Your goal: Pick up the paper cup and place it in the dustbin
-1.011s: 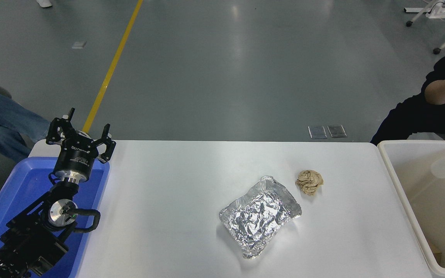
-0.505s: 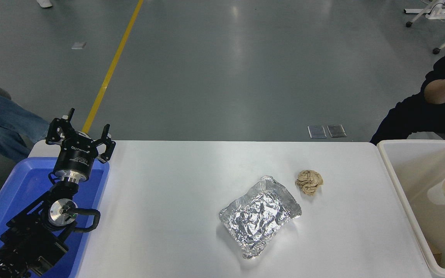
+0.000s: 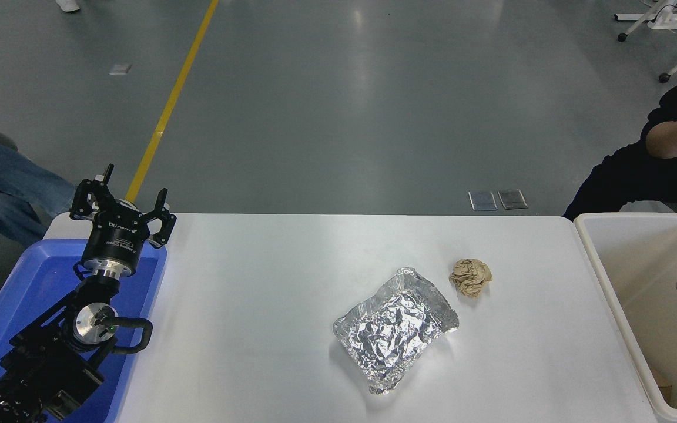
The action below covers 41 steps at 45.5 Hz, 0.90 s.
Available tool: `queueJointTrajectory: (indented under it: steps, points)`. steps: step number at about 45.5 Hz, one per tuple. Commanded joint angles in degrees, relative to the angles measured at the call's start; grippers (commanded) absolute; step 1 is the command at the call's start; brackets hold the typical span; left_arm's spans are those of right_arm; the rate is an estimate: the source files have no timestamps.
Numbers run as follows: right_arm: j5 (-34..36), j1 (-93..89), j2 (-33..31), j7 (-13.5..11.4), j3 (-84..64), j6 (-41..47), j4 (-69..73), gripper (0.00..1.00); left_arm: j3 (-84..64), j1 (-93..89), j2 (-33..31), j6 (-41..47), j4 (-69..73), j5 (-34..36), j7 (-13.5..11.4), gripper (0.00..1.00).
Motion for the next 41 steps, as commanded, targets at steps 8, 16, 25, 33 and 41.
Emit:
queueJointTrajectory:
  steps: [8, 16, 25, 33, 41]
  points:
    - [0.0, 22.7, -1.6, 0.0, -13.7, -1.0, 16.7, 1.00, 0.1, -0.1, 0.0, 0.0, -0.1, 0.0, 0.1, 0.98]
    - [0.1, 34.4, 1.8, 0.0, -23.1, 0.4, 26.8, 1.00, 0.1, -0.1, 0.0, 0.0, 0.0, 0.0, 0.1, 0.98]
    - [0.0, 42.9, 7.2, 0.0, -31.3, 0.6, 34.9, 1.00, 0.1, -0.1, 0.0, 0.0, 0.0, 0.0, 0.1, 0.98]
    - [0.0, 52.7, 10.7, 0.0, -34.2, 5.2, 45.0, 1.00, 0.1, -0.1, 0.0, 0.0, -0.1, 0.0, 0.1, 0.98]
    - [0.1, 63.7, 12.2, 0.0, -34.1, 17.0, 53.1, 1.00, 0.1, -0.1, 0.0, 0.0, 0.0, 0.0, 0.1, 0.98]
